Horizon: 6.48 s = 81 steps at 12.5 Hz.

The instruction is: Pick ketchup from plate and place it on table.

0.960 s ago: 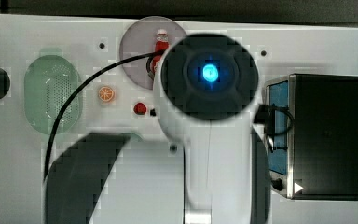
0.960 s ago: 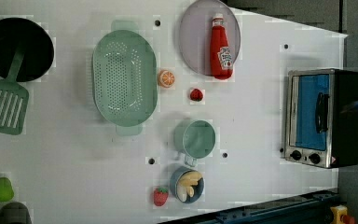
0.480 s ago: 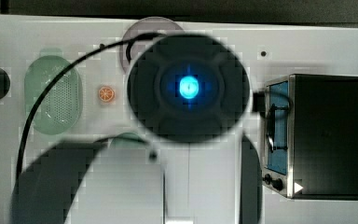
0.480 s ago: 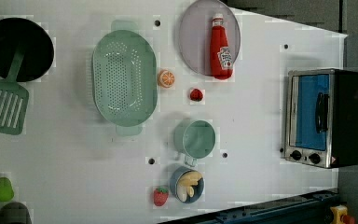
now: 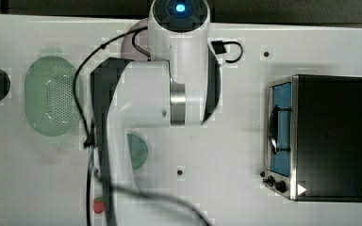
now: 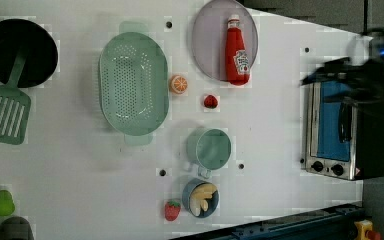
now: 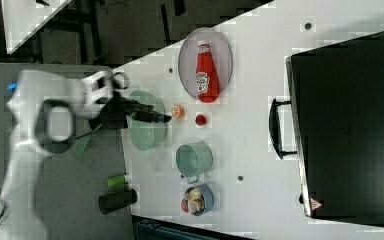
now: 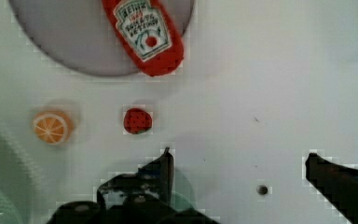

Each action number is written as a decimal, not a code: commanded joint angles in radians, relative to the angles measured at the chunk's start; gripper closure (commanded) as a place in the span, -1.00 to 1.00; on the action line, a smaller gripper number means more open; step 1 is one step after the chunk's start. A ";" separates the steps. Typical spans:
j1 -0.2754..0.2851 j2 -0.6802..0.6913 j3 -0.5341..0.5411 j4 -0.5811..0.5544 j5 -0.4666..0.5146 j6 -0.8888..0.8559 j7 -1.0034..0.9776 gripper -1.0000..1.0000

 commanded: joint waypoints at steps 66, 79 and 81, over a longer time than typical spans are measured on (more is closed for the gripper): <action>-0.029 -0.400 -0.053 -0.523 -0.008 0.378 0.193 -1.00; -0.035 -0.415 -0.056 -0.042 -0.008 -0.238 0.200 -1.00; -0.035 -0.411 -0.056 -0.042 -0.008 -0.236 0.200 -1.00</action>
